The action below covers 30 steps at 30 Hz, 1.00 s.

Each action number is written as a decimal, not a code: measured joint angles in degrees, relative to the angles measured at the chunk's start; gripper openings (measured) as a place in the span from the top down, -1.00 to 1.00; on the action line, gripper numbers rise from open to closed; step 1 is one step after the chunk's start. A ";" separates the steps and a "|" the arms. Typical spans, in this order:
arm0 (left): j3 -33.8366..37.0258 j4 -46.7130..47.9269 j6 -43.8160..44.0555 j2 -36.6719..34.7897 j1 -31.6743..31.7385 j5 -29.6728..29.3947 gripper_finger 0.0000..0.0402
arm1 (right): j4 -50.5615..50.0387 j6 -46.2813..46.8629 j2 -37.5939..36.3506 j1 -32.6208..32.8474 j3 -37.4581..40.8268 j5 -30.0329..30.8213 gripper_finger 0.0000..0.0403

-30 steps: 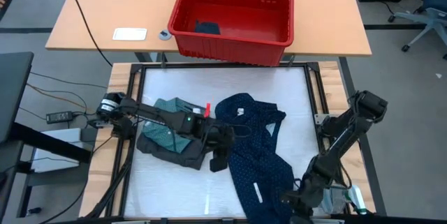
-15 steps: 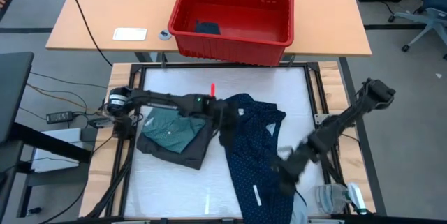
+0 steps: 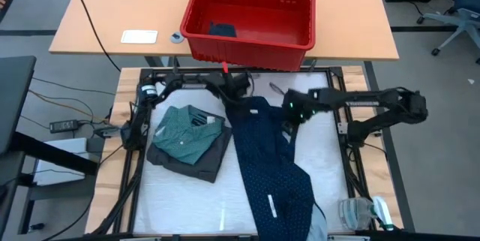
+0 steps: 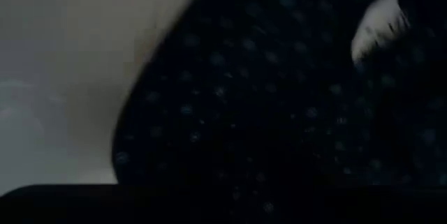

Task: Fold laundry
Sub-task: Fold the dark blue polo

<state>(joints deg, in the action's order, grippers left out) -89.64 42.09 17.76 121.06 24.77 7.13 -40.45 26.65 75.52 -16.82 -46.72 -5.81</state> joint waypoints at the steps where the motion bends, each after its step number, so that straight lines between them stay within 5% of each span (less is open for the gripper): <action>1: 0.04 0.00 0.00 -0.31 1.48 -0.08 0.43 | 1.21 -2.28 0.87 -1.93 0.00 -0.66 0.38; 13: -8.78 -1.13 -6.15 -1.50 12.61 -0.32 0.43 | 7.58 -13.65 11.28 -15.89 0.00 3.41 0.49; 24: -18.73 9.96 -14.45 -1.97 8.97 0.70 0.43 | 9.79 -12.97 -3.31 -17.55 0.00 3.96 0.53; 30: -18.89 8.57 -18.03 -1.97 7.73 14.80 0.43 | 10.49 -1.94 -8.64 -15.80 0.00 -7.85 0.53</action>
<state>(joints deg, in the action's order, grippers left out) -108.53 50.66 -0.27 119.09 32.50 21.93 -29.96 24.71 66.88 -32.62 -46.72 -13.66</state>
